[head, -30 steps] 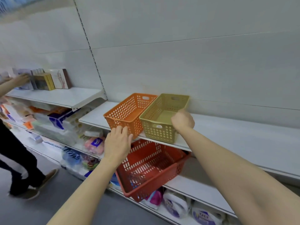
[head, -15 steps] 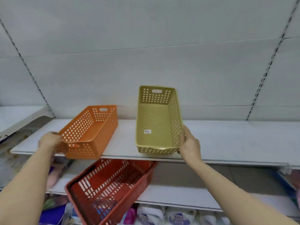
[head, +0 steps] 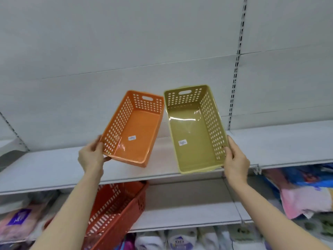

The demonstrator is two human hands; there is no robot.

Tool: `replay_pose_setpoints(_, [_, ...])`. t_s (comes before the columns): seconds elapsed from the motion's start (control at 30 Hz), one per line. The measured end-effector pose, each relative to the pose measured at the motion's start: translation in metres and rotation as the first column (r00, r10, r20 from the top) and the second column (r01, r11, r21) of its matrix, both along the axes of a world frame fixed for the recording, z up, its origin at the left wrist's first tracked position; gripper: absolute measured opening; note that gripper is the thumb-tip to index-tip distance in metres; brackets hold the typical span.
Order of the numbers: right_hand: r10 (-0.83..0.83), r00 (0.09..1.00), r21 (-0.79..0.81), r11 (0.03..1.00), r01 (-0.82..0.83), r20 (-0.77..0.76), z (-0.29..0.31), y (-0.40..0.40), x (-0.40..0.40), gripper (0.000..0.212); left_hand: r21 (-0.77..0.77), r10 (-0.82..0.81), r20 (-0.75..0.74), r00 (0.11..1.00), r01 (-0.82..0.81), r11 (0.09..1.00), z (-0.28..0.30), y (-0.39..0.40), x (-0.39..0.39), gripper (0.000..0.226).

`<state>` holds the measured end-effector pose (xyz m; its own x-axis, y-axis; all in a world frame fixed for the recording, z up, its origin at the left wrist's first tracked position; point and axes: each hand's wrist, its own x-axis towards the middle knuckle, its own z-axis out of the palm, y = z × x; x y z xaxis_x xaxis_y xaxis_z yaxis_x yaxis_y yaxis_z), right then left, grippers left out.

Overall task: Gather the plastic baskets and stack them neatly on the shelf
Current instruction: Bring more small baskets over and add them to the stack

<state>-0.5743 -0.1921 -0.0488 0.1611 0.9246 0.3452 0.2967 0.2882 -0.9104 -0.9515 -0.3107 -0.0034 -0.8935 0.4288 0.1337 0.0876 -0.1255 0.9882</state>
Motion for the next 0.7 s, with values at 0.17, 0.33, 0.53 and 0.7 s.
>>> replay_pose_setpoints(0.17, [-0.139,0.99,0.073,0.988,0.138,0.009,0.013,0.017,0.111,0.041,0.043,-0.048,-0.026,0.998,0.049,0.998,0.016,0.045,0.12,0.034])
replay_pose_setpoints(0.33, [-0.218,0.976,0.162,0.964,0.211,0.024,0.027,0.029,0.238,0.04,0.068,-0.088,-0.086,0.992,0.094,0.993,0.031,0.092,0.243,0.031])
replay_pose_setpoints(0.53, [-0.371,0.928,0.184,0.912,0.367,-0.01,0.047,0.036,0.37,0.039,0.107,-0.22,-0.048,0.974,0.224,0.969,0.052,0.149,0.368,0.03])
replay_pose_setpoints(0.7, [-0.499,0.864,0.247,0.83,0.501,-0.075,0.069,0.05,0.455,0.035,0.166,-0.354,-0.077,0.932,0.362,0.917,0.091,0.213,0.45,0.029])
